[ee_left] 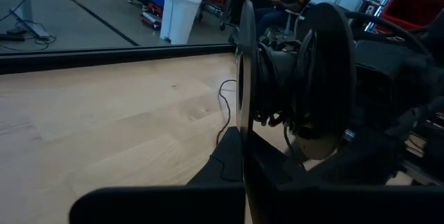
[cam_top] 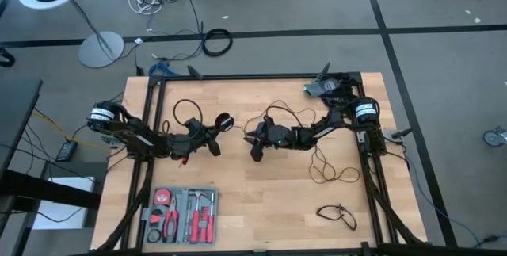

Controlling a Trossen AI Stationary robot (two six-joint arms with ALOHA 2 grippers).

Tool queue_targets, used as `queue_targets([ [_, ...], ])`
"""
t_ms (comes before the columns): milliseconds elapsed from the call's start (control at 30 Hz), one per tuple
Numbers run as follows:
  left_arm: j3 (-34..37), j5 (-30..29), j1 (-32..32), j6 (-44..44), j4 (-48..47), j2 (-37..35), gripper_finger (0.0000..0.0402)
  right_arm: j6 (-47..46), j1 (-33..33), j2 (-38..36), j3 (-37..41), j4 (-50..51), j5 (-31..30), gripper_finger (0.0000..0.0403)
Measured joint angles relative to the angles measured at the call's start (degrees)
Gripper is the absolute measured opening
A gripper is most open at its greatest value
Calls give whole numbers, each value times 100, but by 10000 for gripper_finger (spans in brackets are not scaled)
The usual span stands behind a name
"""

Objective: Coil cords
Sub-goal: Coil the black wire onto the spool

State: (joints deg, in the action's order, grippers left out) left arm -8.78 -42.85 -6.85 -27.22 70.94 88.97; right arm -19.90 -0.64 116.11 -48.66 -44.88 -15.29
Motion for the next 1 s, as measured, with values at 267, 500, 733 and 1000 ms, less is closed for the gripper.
queue_targets([
  [267, 0, 0, 0, -2, -7, 0, 0, 57, 11, 0, 0, 1, -7, 8],
  [500, 0, 159, 0, -6, -19, 0, 0, 241, -182, -400, 2, 455, -27, 3],
  [733, -10, 251, 0, -50, -236, 0, 0, 528, -494, -1431, -8, 887, 20, 2],
  [1000, -655, 156, 11, -151, -1349, 0, 0, 1264, -356, -1326, -1139, 1419, 647, 1],
])
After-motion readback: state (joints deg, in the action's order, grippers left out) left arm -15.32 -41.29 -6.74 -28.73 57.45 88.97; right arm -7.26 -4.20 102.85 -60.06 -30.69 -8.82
